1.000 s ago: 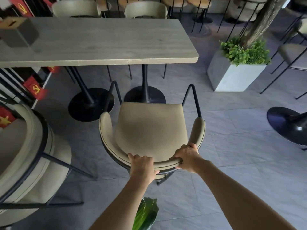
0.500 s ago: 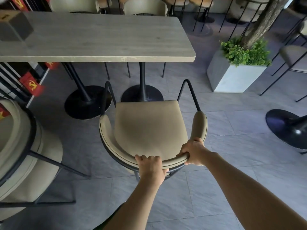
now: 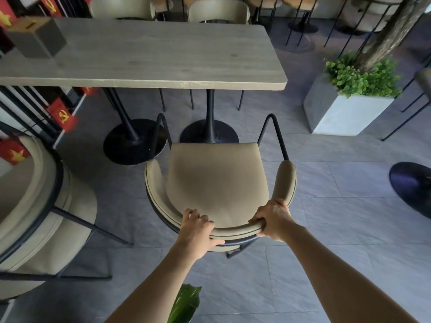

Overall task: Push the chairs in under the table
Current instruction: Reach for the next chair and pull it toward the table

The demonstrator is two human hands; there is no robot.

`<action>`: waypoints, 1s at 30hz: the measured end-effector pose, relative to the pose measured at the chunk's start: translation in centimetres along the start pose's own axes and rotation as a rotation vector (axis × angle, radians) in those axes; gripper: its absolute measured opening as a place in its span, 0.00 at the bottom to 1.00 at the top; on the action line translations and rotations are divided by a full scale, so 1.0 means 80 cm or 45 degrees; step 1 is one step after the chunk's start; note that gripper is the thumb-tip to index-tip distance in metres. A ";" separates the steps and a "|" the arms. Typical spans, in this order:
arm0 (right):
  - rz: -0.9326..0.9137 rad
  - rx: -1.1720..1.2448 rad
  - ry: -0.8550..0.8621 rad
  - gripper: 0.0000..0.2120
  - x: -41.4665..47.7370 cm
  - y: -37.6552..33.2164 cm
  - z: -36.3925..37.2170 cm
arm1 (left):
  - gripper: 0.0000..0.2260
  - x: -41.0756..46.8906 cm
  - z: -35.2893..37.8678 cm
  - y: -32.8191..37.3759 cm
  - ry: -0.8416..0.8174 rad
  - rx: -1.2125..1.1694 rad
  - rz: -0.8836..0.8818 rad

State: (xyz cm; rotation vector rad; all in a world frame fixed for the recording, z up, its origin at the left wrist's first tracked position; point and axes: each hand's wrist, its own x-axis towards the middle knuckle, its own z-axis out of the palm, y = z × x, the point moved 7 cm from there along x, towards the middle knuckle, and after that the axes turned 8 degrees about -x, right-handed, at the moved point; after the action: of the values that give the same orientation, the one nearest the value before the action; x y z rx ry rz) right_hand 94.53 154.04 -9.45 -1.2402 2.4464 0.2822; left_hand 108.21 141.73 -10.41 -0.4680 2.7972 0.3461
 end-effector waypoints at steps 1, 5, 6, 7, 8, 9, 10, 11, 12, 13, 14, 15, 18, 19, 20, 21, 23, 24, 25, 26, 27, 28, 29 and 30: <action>-0.001 0.000 -0.002 0.19 0.001 -0.002 0.000 | 0.28 0.002 0.000 -0.003 -0.007 0.011 -0.005; -0.005 0.018 -0.008 0.18 0.003 -0.005 -0.002 | 0.27 0.007 0.001 -0.009 -0.033 0.031 -0.045; -0.010 0.018 -0.017 0.19 0.003 -0.005 -0.002 | 0.27 0.007 0.003 -0.009 -0.030 0.032 -0.057; -0.013 0.015 -0.025 0.19 0.003 -0.004 -0.001 | 0.27 0.007 0.003 -0.008 -0.025 0.034 -0.070; -0.014 0.014 -0.028 0.19 0.003 -0.003 -0.001 | 0.27 0.007 0.003 -0.007 -0.027 0.033 -0.084; -0.014 0.011 -0.033 0.19 0.004 -0.002 0.000 | 0.27 0.008 0.004 -0.007 -0.037 0.033 -0.099; -0.014 0.006 -0.038 0.19 0.004 -0.002 0.000 | 0.27 0.008 0.005 -0.007 -0.052 0.034 -0.111; -0.015 0.001 -0.048 0.19 0.005 -0.002 0.002 | 0.27 0.008 0.006 -0.006 -0.065 0.036 -0.120; -0.015 -0.002 -0.050 0.19 0.005 -0.002 0.002 | 0.27 0.009 0.005 -0.006 -0.070 0.033 -0.127; -0.014 -0.001 -0.053 0.19 0.006 -0.001 0.003 | 0.27 0.009 0.004 -0.006 -0.070 0.025 -0.135; -0.018 0.001 -0.056 0.19 0.005 -0.001 0.003 | 0.27 0.009 0.004 -0.005 -0.074 0.014 -0.149; -0.022 0.002 -0.056 0.19 0.006 -0.001 0.003 | 0.26 0.008 0.004 -0.005 -0.082 0.004 -0.165; -0.035 -0.006 -0.074 0.19 0.004 -0.003 0.002 | 0.27 0.006 0.003 -0.002 -0.124 -0.047 -0.195; -0.038 -0.011 -0.092 0.20 0.004 -0.004 0.004 | 0.27 0.004 0.001 0.000 -0.149 -0.089 -0.193; -0.045 -0.018 -0.112 0.20 0.003 -0.005 0.002 | 0.27 0.001 -0.001 0.001 -0.176 -0.148 -0.184; -0.042 -0.004 -0.158 0.21 0.003 -0.004 0.001 | 0.27 -0.002 -0.003 0.001 -0.204 -0.223 -0.170; 0.003 0.149 -0.313 0.26 -0.002 -0.001 -0.004 | 0.26 -0.012 -0.013 -0.002 -0.213 -0.470 -0.154; 0.034 0.287 -0.404 0.29 -0.006 -0.004 -0.007 | 0.25 -0.018 -0.021 -0.007 -0.177 -0.650 -0.167; 0.052 0.436 -0.459 0.33 -0.008 -0.011 -0.013 | 0.23 -0.024 -0.030 -0.015 -0.129 -0.824 -0.194; 0.060 0.561 -0.454 0.36 -0.007 -0.021 -0.021 | 0.22 -0.031 -0.040 -0.023 -0.085 -0.952 -0.227; 0.072 0.643 -0.390 0.36 -0.003 -0.033 -0.030 | 0.22 -0.039 -0.052 -0.032 -0.032 -1.022 -0.248; 0.086 0.673 -0.291 0.36 0.002 -0.046 -0.041 | 0.21 -0.046 -0.065 -0.041 0.018 -1.042 -0.264; 0.100 0.676 -0.211 0.34 0.006 -0.061 -0.050 | 0.21 -0.055 -0.078 -0.051 0.064 -1.045 -0.276; 0.101 0.688 -0.148 0.33 0.010 -0.078 -0.060 | 0.20 -0.063 -0.091 -0.063 0.106 -1.032 -0.289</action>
State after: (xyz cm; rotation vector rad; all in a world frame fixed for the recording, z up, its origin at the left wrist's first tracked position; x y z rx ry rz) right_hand 97.97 148.10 -5.47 -0.8657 2.2572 -0.2666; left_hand 112.83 136.51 -2.98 -0.9664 2.5267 1.4356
